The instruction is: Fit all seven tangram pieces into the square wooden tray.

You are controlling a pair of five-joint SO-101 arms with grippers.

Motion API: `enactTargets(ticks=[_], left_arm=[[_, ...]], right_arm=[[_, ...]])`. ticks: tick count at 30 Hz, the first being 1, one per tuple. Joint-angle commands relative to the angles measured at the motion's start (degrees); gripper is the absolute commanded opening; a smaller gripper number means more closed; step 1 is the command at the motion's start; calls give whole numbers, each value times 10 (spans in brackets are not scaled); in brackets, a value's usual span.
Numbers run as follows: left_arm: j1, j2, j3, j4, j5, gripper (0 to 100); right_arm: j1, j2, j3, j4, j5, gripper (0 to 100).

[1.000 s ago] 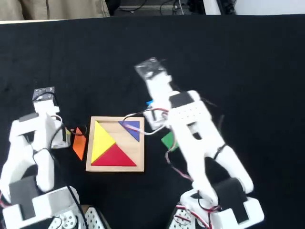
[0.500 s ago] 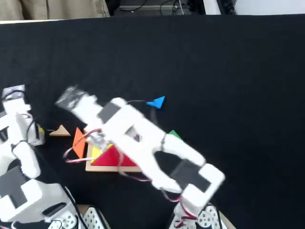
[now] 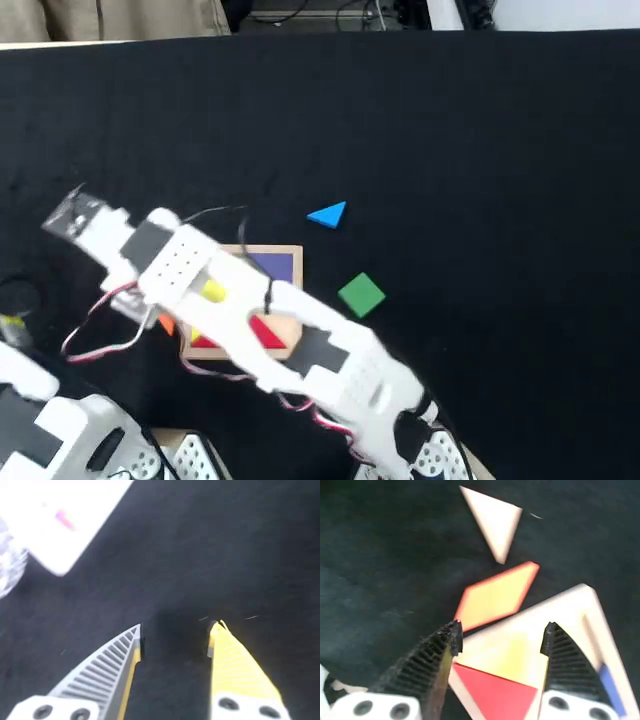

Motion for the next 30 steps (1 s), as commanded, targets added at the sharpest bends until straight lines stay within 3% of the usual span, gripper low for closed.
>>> enactTargets(ticks=[1,9,22,26,30], left_arm=[[-76,-21,2,2,-26,230],[-102,-20,2,1,-41,230],[-91,-19,9,0,-40,230],[-70,-19,50,-33,-40,230],[-54,-20,97,-72,-40,230]], right_arm=[[-17,24,-58,4,-6,271],[5,112,-109,4,-4,272],[20,166,-136,-1,77,269],[18,182,-137,-4,124,266],[22,177,-137,-4,138,200]])
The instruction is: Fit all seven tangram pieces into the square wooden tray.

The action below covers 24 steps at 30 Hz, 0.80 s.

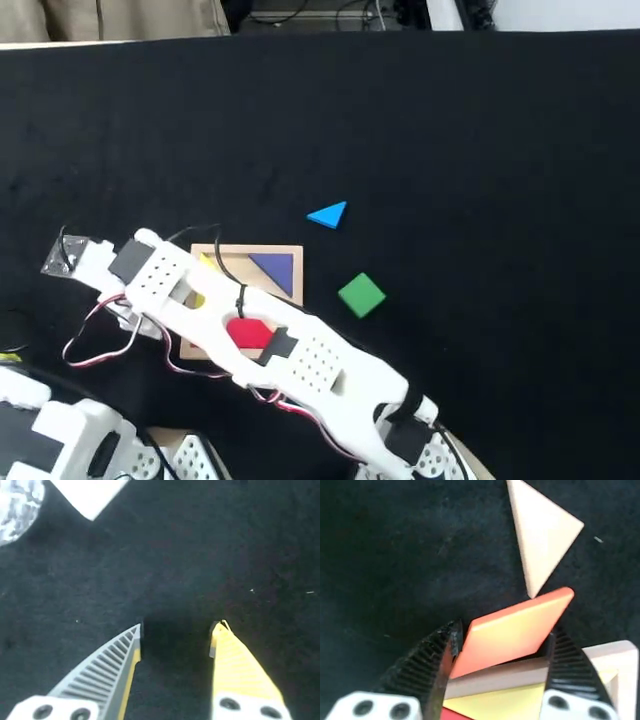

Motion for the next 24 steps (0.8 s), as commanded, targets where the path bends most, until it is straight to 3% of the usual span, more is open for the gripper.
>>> enactTargets(ticks=[1,17,20,24], left_arm=[[24,-18,37,-36,-3,230],[29,-18,48,-33,-3,230],[29,-18,48,-33,-3,230],[29,-18,48,-33,-3,230]], right_arm=[[15,-3,-24,-5,13,188],[39,-6,-80,34,13,189],[36,-6,-68,37,29,279],[33,-6,-66,47,110,365]])
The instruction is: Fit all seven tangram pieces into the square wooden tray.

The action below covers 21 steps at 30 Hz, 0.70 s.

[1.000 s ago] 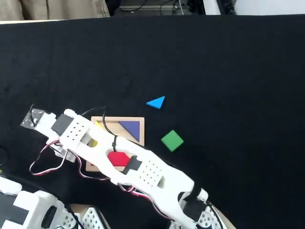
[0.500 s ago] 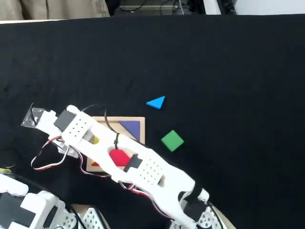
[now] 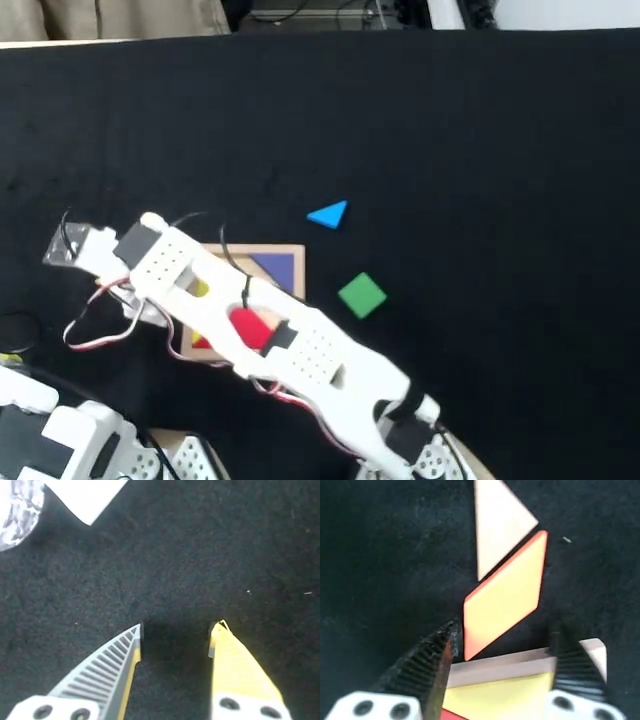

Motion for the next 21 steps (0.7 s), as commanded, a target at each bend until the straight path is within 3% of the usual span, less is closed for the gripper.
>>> enactTargets(ticks=[1,12,21], left_arm=[[15,2,11,0,-3,230],[16,2,11,-3,-3,230],[16,3,21,-4,-3,230]], right_arm=[[9,-11,-9,7,80,363],[-11,-10,-9,-3,296,359],[-33,-11,-13,-23,328,296]])
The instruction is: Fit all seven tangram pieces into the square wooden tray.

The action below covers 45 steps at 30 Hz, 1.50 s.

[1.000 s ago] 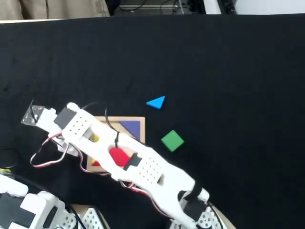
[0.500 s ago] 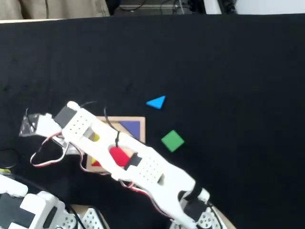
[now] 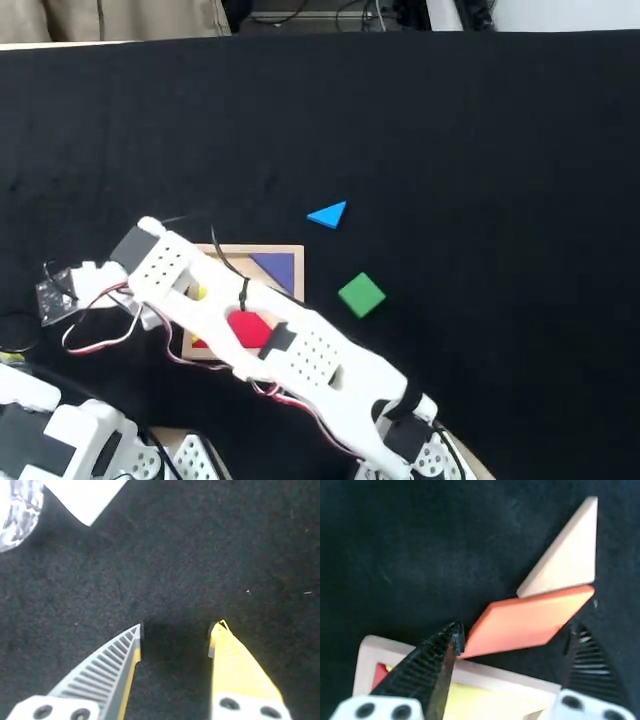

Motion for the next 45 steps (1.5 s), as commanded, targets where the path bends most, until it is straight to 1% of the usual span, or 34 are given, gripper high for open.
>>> enactTargets(ticks=[1,6,13,16,20,25,29,33,37,39,43,45], left_arm=[[15,3,22,-4,-1,230],[15,3,23,-4,-1,230],[15,3,23,-4,-1,230],[15,3,23,-4,-1,230],[15,3,22,-4,-1,230],[15,3,21,-8,-1,230],[15,3,36,-43,-1,230],[15,3,46,-54,-1,230],[30,3,48,-47,-1,230],[36,3,52,-48,0,230],[43,3,61,-51,0,230],[43,2,60,-51,0,230]], right_arm=[[-25,-11,-12,-8,5,302],[-29,-10,-14,-14,6,377],[-26,36,-31,-20,15,377],[-18,53,-72,0,19,342],[4,84,-123,17,19,234],[28,116,-195,61,19,240],[51,133,-256,108,18,240],[74,136,-335,163,14,240],[87,133,-392,165,-32,240],[86,133,-403,166,-43,240],[73,133,-386,166,-47,240],[58,133,-378,166,-80,243]])
